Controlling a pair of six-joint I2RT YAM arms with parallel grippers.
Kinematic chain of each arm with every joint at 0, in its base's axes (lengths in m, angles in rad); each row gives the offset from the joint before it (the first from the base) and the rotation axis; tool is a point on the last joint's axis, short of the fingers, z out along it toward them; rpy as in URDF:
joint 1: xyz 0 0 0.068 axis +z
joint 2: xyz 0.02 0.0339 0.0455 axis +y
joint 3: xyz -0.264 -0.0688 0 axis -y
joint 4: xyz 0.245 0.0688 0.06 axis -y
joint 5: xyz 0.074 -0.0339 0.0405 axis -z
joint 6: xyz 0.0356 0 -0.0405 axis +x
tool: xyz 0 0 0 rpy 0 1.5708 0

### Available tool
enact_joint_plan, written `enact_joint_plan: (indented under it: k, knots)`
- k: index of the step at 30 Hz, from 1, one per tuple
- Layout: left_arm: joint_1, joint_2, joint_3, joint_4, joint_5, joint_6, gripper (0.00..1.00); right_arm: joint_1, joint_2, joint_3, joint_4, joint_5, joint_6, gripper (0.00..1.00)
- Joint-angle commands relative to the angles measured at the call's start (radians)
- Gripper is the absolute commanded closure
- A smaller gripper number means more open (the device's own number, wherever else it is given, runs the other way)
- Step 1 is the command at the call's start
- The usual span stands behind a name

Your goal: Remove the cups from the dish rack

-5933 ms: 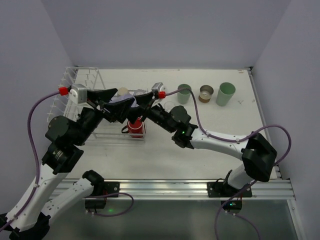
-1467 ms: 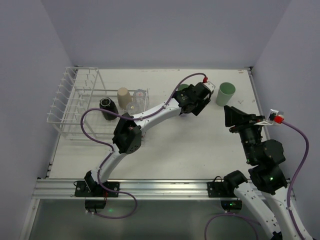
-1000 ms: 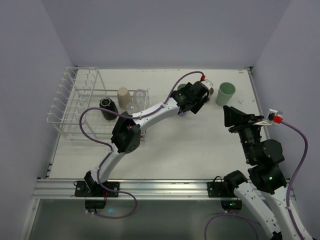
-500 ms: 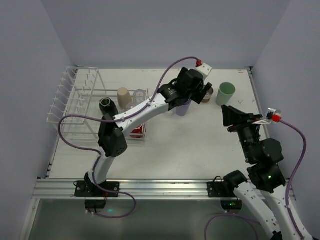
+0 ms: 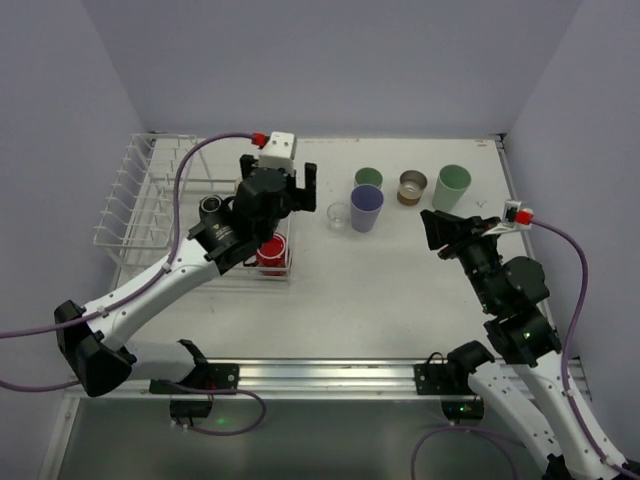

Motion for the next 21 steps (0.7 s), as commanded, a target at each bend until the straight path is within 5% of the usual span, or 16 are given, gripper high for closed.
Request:
enact_joint_plan:
  k: [1, 6, 21]
  knots:
    - [0.15, -0.044, -0.204, 0.018, -0.048, -0.153, 0.04, -0.002, 0.044, 0.009, 0.021, -0.076, -0.006, 0.59]
    - [0.254, -0.085, -0.344, 0.064, 0.021, -0.184, 0.05, -0.002, 0.077, 0.009, 0.021, -0.093, -0.014, 0.58]
    - [0.334, 0.101, -0.366, 0.219, 0.124, -0.175, 0.08, -0.001, 0.13, 0.012, 0.035, -0.115, -0.015, 0.58]
